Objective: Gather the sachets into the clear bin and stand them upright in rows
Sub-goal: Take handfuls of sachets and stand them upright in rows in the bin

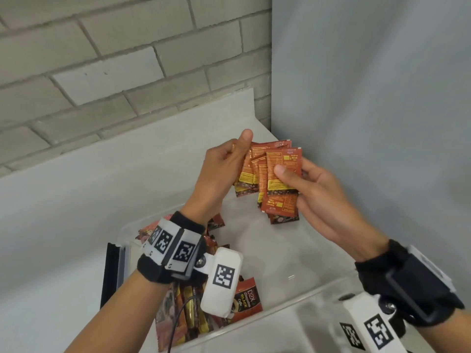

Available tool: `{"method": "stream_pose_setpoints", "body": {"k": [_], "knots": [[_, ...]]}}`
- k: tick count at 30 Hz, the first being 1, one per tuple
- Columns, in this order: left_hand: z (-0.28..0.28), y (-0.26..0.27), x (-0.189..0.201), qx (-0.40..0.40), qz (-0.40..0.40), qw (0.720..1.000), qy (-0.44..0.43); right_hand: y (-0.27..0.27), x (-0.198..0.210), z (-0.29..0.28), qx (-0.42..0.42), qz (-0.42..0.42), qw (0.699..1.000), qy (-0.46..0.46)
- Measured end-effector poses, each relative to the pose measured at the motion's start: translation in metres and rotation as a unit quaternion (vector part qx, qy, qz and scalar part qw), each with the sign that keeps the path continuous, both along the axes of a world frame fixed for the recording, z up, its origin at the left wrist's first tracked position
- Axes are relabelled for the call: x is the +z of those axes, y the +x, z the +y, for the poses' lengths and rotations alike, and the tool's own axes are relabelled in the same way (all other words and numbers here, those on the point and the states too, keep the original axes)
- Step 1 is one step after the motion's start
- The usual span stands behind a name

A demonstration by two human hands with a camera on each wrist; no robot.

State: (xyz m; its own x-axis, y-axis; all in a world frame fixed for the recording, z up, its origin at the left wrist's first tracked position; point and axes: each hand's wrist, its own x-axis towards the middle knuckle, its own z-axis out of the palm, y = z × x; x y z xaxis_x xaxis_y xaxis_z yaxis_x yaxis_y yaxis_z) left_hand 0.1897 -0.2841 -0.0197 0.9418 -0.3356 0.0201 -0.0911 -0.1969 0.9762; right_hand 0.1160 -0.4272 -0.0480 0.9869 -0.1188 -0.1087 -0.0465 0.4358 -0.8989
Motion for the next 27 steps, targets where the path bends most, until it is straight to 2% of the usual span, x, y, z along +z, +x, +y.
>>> {"method": "stream_pose_setpoints", "body": {"k": [3, 8, 10, 12, 14, 16, 18, 20, 21, 23, 25, 27], "knots": [[-0.006, -0.006, -0.001, -0.044, 0.034, 0.998, 0.016, -0.001, 0.000, 0.001, 0.015, 0.006, 1.000, -0.004], [-0.013, -0.013, 0.004, -0.094, 0.127, 0.987, -0.008, -0.001, 0.001, 0.001, 0.033, 0.026, 0.999, -0.015], [-0.011, -0.010, 0.003, -0.112, 0.128, 0.985, 0.008, -0.001, 0.004, -0.001, 0.039, 0.034, 0.998, -0.027], [-0.004, -0.004, 0.001, -0.130, 0.036, 0.989, 0.060, -0.002, 0.009, -0.005, 0.034, 0.032, 0.998, -0.052], [0.002, -0.004, 0.009, -0.164, -0.101, 0.976, 0.103, -0.003, 0.015, -0.010, 0.015, 0.016, 0.997, -0.079], [0.005, -0.008, 0.016, -0.209, -0.229, 0.937, 0.161, -0.003, 0.021, -0.013, -0.011, 0.004, 0.994, -0.112], [-0.001, -0.015, 0.018, -0.249, -0.324, 0.882, 0.234, -0.003, 0.025, -0.012, -0.036, 0.002, 0.988, -0.152], [-0.011, -0.022, 0.013, -0.258, -0.366, 0.845, 0.291, -0.002, 0.026, -0.010, -0.056, -0.007, 0.973, -0.222], [-0.016, -0.024, 0.008, -0.250, -0.371, 0.842, 0.303, -0.002, 0.026, -0.009, -0.058, -0.010, 0.964, -0.260], [-0.019, -0.024, -0.001, -0.237, -0.358, 0.862, 0.269, -0.005, 0.027, -0.009, -0.052, -0.008, 0.954, -0.295], [-0.016, -0.021, -0.006, -0.244, -0.330, 0.893, 0.186, -0.009, 0.028, -0.011, -0.035, -0.007, 0.956, -0.292], [-0.012, -0.017, -0.010, -0.259, -0.307, 0.907, 0.130, -0.014, 0.031, -0.012, 0.004, -0.008, 0.961, -0.278]]}}
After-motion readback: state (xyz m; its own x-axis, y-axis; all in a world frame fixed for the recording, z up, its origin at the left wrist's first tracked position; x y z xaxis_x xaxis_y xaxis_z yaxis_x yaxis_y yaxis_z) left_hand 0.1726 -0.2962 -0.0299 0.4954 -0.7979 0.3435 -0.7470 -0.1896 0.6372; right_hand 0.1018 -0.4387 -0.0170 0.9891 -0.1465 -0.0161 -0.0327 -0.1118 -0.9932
